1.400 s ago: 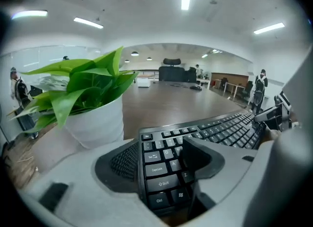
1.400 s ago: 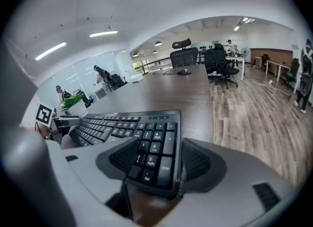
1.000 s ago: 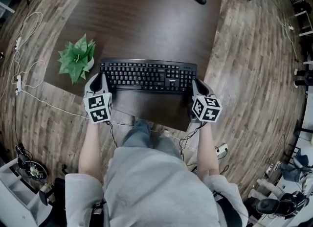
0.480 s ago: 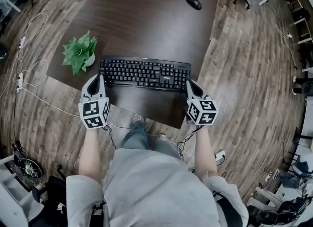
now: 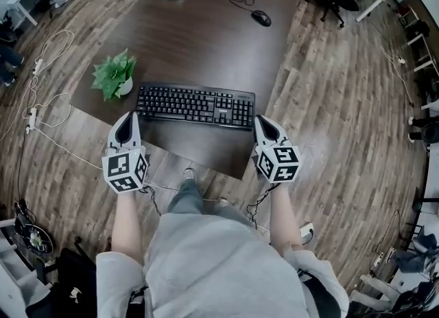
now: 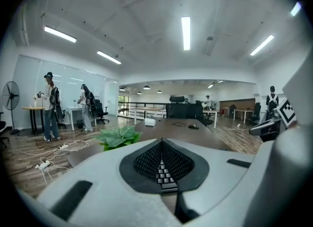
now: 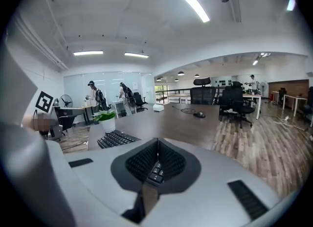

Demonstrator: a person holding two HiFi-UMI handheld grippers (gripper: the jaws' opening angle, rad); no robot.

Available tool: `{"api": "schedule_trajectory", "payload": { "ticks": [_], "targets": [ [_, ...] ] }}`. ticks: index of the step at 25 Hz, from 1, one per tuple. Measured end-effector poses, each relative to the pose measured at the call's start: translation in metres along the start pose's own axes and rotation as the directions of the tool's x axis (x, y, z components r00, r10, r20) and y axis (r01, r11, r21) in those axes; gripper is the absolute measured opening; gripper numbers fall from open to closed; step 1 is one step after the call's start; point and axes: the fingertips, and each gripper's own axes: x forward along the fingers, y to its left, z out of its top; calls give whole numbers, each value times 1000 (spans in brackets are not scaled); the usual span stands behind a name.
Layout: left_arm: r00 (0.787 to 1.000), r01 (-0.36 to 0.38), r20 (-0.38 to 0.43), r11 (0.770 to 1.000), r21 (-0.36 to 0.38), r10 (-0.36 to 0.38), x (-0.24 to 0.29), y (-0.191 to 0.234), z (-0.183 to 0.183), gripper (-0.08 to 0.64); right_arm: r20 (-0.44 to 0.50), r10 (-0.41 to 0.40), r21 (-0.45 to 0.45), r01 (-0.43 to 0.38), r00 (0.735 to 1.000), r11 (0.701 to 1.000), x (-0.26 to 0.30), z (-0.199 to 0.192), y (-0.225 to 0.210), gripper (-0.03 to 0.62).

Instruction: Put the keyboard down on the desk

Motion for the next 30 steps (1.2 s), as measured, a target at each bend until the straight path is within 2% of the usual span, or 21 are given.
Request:
{"api": "schedule_trajectory", "payload": {
  "ticks": [8, 16, 30],
  "targets": [
    [995, -21, 95, 1000, 1, 21, -43, -29, 32, 11, 108, 30, -4, -30, 994, 1000, -41, 25, 1, 14],
    [984, -25, 177, 999, -23, 29, -85, -51, 58, 11, 181, 54, -58, -44, 982, 997, -82, 47, 5, 14],
    [956, -18, 293, 999, -31, 26, -142, -93, 94, 11, 308, 82, -126, -44, 948, 991, -153, 82, 9, 14]
  ]
}}
